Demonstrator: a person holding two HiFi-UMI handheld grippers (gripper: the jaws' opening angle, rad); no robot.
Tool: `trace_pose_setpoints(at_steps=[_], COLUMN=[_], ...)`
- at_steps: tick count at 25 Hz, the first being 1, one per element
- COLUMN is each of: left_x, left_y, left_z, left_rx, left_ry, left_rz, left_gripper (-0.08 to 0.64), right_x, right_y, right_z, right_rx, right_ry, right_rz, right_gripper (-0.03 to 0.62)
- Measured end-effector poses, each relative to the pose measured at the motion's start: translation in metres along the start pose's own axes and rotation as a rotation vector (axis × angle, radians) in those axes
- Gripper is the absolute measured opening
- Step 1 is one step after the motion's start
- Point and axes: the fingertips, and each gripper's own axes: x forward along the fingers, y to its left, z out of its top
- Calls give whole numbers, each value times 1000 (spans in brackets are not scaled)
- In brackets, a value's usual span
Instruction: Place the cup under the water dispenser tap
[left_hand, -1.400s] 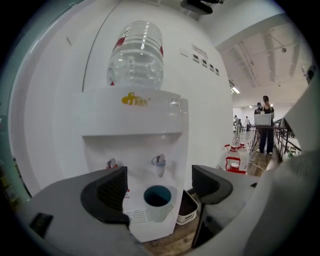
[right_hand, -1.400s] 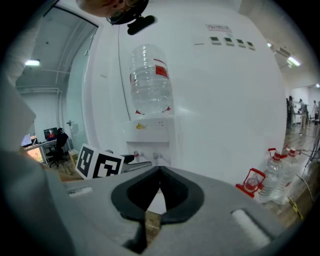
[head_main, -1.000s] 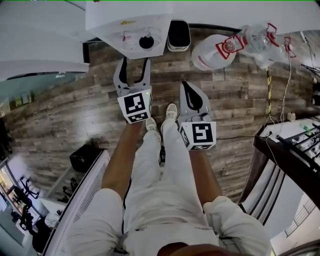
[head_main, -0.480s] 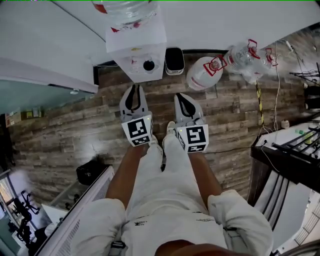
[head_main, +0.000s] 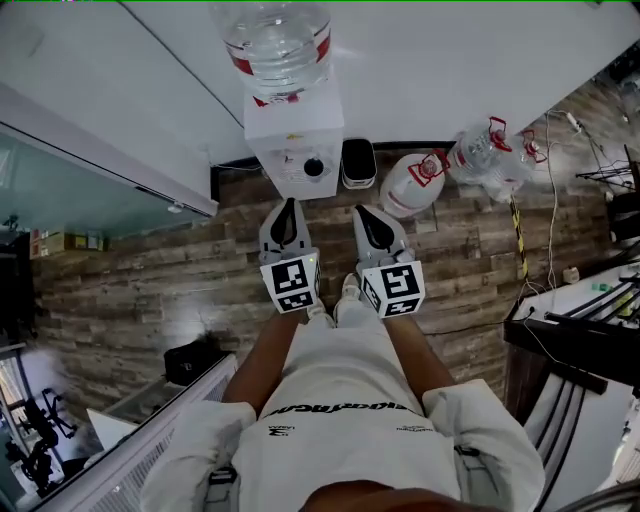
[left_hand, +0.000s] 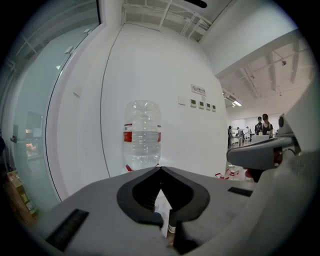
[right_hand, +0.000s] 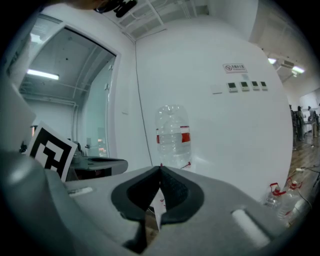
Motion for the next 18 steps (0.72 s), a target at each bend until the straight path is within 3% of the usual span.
trace_pose_setpoints(at_steps=[5, 18], left_x=[-23, -30], left_y=[-5, -20], left_z=[19, 46], left_rx=[48, 58], left_ry=[-19, -77], left_rz=[-34, -101], left_gripper=[-3, -3], right_x=[-7, -12], right_y=[12, 6], right_z=[21, 41], right_rx=[-5, 26], right_ry=[-22, -64], right_rz=[27, 34], right_gripper=[-2, -2])
